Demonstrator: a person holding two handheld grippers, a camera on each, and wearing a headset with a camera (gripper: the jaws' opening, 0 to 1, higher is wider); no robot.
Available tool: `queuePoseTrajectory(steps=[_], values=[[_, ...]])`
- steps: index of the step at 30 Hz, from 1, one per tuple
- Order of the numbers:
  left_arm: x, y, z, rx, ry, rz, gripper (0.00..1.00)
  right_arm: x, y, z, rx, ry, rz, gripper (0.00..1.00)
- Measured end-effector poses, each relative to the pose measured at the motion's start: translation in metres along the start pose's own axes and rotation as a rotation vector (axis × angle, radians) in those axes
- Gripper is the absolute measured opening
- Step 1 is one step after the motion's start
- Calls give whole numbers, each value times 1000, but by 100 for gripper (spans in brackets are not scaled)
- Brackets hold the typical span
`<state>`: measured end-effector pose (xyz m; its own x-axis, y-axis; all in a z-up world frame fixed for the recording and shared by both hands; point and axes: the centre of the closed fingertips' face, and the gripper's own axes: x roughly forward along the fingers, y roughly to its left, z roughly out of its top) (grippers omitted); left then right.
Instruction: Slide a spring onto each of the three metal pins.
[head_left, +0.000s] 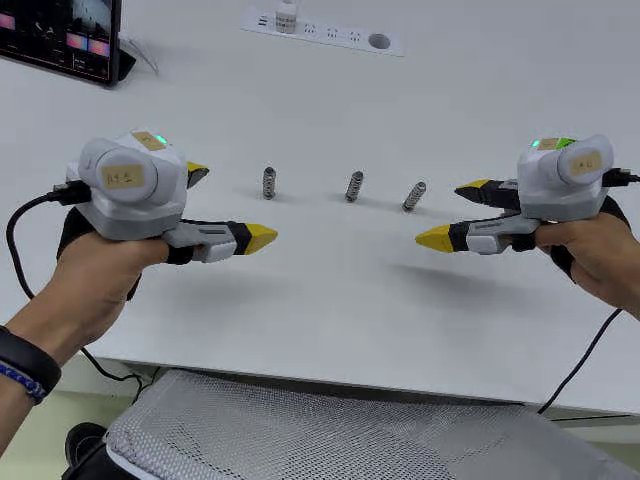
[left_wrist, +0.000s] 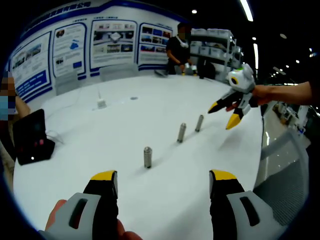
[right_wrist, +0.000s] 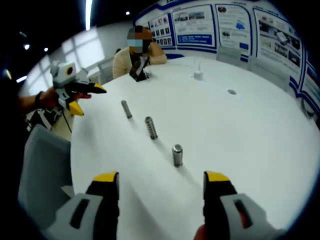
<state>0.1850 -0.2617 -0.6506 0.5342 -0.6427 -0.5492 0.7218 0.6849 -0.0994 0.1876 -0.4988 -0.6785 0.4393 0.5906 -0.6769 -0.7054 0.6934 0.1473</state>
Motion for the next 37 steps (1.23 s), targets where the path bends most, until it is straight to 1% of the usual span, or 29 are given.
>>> queuePoseTrajectory(steps=[1, 3, 6, 9, 13, 17, 18, 20, 22, 25, 27, 28, 33, 37], values=[[0, 0, 0, 1, 0, -1, 76, -2, 1, 2, 19, -23, -2, 70], [0, -1, 1, 2, 1, -2, 76, -5, 3, 2, 37, -44, -3, 70], [1, -1, 1, 1, 0, -4, 77, -8, 5, -1, 45, -55, -17, 71], [1, -2, 1, 3, 3, -8, 77, -12, 6, -2, 75, -79, -31, 72], [1, -4, 1, 6, 4, -18, 75, -15, 11, -5, 96, -94, -48, 73], [0, -4, 3, 2, 0, -20, 73, -19, 20, -4, 118, -116, -50, 74], [0, -4, 4, -1, -2, -24, 72, -20, 22, -4, 120, -119, -49, 74], [-1, -5, 7, -22, -22, -33, 72, -19, 25, -5, 124, -118, -50, 75], [-2, -6, 9, -26, -29, -42, 72, -19, 28, -5, 129, -121, -47, 75], [-3, -6, 8, -13, -26, -45, 70, -18, 32, -5, 137, -123, -45, 75], [-3, -7, 6, -11, -20, -47, 70, -17, 34, -5, 139, -121, -41, 76], [-4, -5, 5, -7, -14, -40, 71, -17, 35, -4, 140, -121, -38, 76], [-7, 0, 2, -16, -12, -28, 74, -15, 38, -2, 142, -124, -35, 77], [-10, 3, 3, -24, -19, -25, 75, -14, 40, 1, 142, -128, -34, 77]])
